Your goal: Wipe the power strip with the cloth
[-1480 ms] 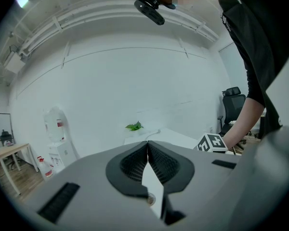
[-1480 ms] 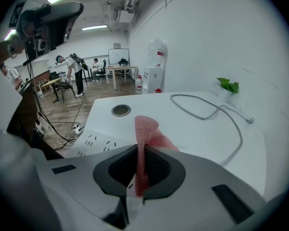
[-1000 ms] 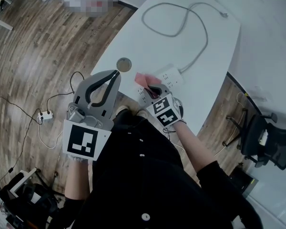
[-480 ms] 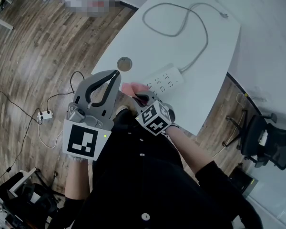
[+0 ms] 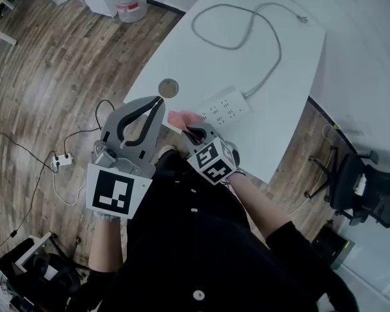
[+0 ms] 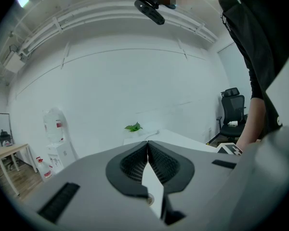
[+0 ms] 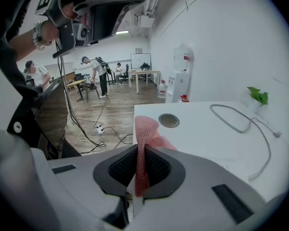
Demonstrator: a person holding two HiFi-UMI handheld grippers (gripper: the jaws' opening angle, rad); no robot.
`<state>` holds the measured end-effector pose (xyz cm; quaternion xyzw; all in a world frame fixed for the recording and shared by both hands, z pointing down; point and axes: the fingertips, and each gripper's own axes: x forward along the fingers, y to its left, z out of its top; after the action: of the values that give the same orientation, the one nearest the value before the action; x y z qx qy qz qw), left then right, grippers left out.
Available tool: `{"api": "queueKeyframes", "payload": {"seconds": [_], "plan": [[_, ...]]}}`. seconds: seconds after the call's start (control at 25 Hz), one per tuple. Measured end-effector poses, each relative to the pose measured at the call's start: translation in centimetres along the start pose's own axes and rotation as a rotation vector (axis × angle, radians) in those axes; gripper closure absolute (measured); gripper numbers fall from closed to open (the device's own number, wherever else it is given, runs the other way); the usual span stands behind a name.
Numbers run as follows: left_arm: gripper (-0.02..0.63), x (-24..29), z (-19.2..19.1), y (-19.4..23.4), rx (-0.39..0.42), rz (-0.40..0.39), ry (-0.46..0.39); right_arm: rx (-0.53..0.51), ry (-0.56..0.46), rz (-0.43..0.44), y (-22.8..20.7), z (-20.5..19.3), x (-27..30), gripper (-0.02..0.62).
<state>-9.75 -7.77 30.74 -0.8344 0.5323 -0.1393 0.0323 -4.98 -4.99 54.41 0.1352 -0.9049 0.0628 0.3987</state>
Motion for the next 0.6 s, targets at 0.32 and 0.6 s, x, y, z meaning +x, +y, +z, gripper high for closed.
{"api": "queueKeyframes", "payload": {"seconds": [0.32,0.6], "plan": [[0.591,0.5,0.7,-0.4,0.019,-0.040,-0.024,0.045,-0.069,-0.138,-3.5,1.2,-3.5,0.548],[0.591,2.1,2.2,-0.9,0.045,-0.091,-0.056,0.135,-0.176,-0.274,-7.4,2.6,-8.2,0.548]]}}
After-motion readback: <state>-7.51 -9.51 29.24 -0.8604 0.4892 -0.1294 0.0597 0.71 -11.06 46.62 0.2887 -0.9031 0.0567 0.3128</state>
